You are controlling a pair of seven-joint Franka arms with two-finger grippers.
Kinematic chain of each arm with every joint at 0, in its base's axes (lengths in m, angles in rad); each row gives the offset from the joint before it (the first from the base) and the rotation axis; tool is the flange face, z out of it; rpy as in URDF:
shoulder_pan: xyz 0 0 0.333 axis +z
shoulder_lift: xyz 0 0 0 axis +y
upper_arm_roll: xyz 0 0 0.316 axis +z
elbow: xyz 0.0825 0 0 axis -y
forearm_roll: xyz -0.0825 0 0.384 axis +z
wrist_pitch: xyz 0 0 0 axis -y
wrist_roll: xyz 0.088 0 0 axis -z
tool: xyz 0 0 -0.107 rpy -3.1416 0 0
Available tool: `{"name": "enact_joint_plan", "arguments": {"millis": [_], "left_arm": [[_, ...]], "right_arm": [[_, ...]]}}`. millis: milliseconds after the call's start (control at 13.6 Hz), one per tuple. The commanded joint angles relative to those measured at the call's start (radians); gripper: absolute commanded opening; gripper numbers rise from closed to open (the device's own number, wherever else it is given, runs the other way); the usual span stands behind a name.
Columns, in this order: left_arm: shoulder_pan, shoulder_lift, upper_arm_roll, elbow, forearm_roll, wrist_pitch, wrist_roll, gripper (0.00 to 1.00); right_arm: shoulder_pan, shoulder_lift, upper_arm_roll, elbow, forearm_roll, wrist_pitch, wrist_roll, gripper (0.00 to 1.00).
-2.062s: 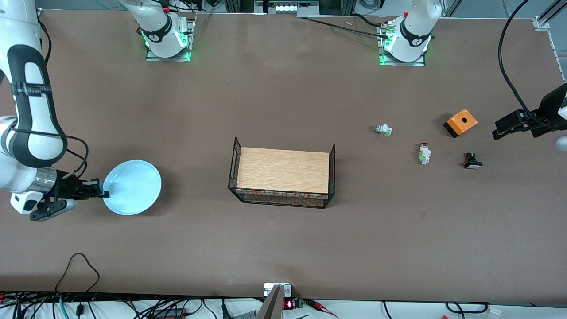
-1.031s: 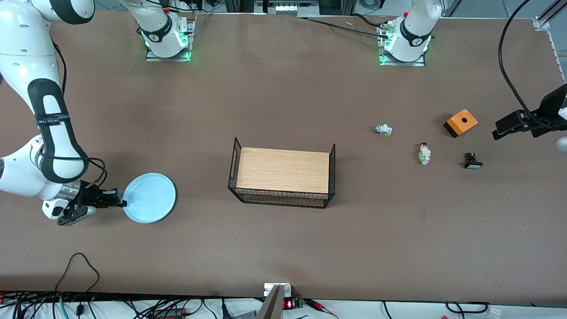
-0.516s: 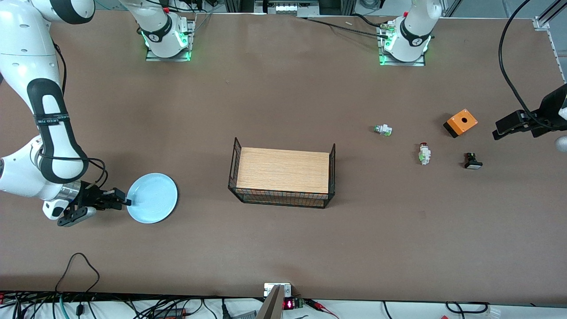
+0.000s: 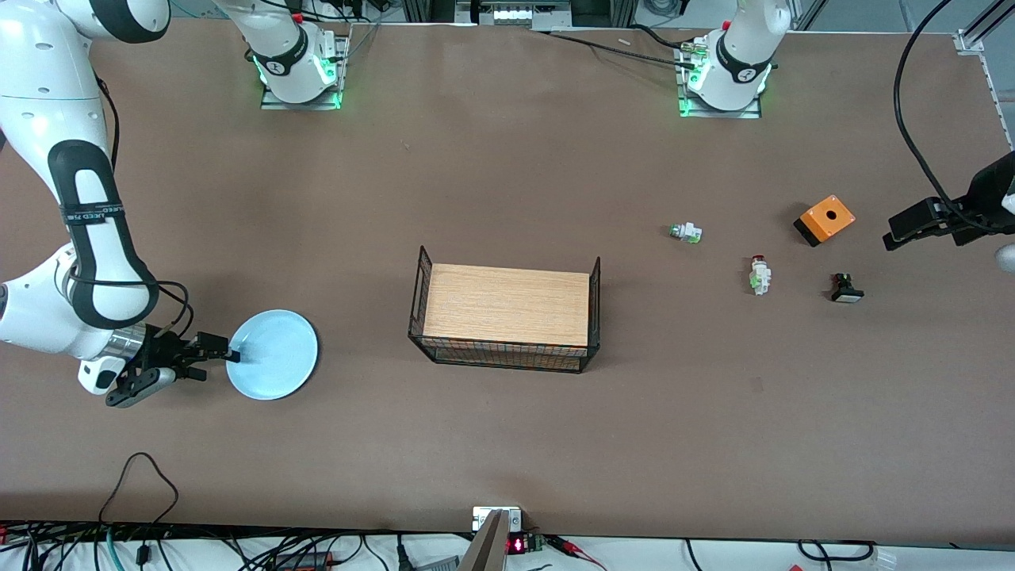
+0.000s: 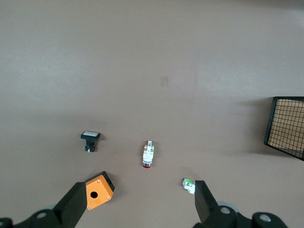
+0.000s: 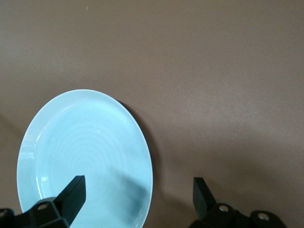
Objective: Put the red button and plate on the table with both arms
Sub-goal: 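Open the right gripper and draw it back from the plate rim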
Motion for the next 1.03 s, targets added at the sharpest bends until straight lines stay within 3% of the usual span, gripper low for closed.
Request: {"name": "enact_joint_plan", "arguments": {"millis": [0,74,295,516,736,957], "left_arm": [[0.006,-0.010,0.000,-0.006,-0.017,-0.008,0.024,1.00],[0.006,-0.010,0.000,-0.006,-0.017,-0.008,0.024,1.00],[0.006,-0.012,-0.001,-0.006,-0.017,-0.008,0.023,1.00],[0.006,-0.010,-0.001,-0.006,-0.018,-0.008,0.023,1.00],[0.006,-0.010,-0.001,-0.005,-0.018,-0.004,0.023,1.00],[0.006,-0.010,0.002,-0.005,-0.017,0.007,0.023,1.00]], "right_arm": [[0.031,-0.025,0.010,0.030,0.010,-0.001,-0.016,1.00],[0.068,-0.054,-0.004,0.045,-0.004,-0.005,0.005,1.00],[0.114,-0.123,-0.031,0.050,-0.163,-0.042,0.190,1.00],[0.142,-0.215,-0.037,0.054,-0.246,-0.221,0.408,1.00],[0.176,-0.303,-0.030,0.135,-0.402,-0.428,0.643,1.00],[0.211,-0.385,-0.025,0.188,-0.462,-0.646,0.910,1.00]]}}
